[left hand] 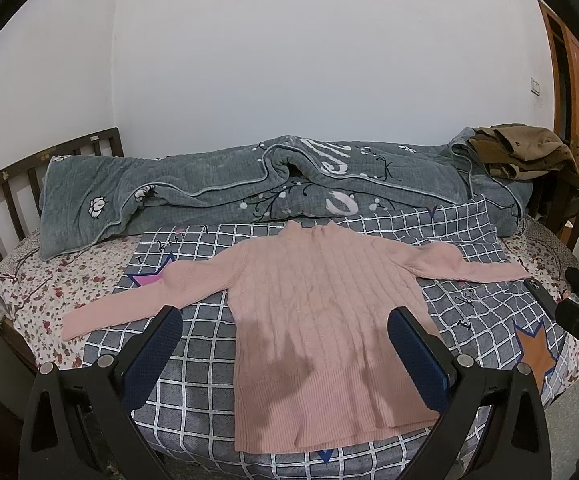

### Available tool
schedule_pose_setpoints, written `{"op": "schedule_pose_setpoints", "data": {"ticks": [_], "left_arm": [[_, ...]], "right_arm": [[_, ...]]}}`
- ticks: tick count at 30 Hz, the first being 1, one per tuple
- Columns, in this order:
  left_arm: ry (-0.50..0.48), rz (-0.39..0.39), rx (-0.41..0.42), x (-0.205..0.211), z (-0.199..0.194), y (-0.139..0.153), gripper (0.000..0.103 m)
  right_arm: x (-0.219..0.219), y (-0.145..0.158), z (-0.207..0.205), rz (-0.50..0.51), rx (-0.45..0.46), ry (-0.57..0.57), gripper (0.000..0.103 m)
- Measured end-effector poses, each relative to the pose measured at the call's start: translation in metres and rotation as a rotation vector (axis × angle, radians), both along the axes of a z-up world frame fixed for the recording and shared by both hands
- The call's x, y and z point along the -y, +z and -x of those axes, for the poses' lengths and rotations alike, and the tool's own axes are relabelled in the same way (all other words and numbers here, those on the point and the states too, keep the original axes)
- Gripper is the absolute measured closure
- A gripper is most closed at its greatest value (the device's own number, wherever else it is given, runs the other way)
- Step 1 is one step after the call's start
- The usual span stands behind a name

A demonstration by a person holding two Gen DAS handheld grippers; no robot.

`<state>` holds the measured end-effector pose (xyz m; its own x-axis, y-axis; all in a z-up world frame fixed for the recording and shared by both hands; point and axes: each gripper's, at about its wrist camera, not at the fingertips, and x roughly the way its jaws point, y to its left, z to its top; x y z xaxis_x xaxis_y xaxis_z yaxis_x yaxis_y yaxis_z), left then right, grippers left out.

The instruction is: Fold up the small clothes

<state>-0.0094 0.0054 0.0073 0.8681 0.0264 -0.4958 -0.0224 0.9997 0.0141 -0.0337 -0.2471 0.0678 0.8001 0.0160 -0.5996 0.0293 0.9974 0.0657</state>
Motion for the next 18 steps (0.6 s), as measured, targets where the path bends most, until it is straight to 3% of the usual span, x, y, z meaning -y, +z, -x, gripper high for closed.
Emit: {"op": "schedule_pose_setpoints", "data": {"ticks": [18], "left_arm": [[-0.001,-0.003,0.003,0.0018,0.0037,0.0022,0.0]], "right_arm": [[0.0005,0.0003,0.0,-0.001,0.001,0.0,0.0]]}}
